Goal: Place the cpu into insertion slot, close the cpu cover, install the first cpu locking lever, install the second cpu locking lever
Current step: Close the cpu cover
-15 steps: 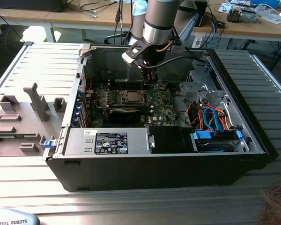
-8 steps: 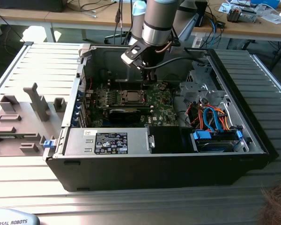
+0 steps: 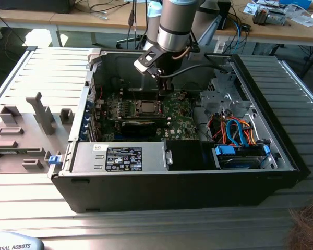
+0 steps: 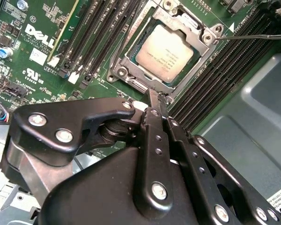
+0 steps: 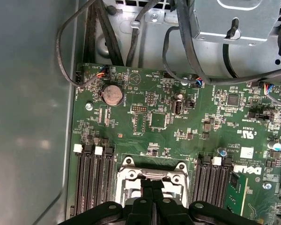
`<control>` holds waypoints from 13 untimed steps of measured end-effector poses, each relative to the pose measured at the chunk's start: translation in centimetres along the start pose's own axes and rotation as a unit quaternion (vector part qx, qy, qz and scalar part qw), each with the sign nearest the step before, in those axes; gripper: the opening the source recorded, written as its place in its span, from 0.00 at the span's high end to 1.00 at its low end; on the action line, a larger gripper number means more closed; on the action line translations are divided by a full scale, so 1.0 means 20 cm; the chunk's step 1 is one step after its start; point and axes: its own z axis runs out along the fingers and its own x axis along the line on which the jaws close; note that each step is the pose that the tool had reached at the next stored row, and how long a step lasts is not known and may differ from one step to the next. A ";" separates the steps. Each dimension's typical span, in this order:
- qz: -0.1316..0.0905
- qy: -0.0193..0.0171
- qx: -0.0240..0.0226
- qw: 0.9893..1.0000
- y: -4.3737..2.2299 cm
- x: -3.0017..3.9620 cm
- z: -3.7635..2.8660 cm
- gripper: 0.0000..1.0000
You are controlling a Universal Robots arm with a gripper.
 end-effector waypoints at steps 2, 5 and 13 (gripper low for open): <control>0.000 0.000 0.000 1.000 -0.002 0.000 0.003 0.89; 0.000 0.000 0.000 1.000 -0.003 0.000 0.009 0.89; 0.000 0.000 0.000 1.000 -0.009 0.001 0.023 0.89</control>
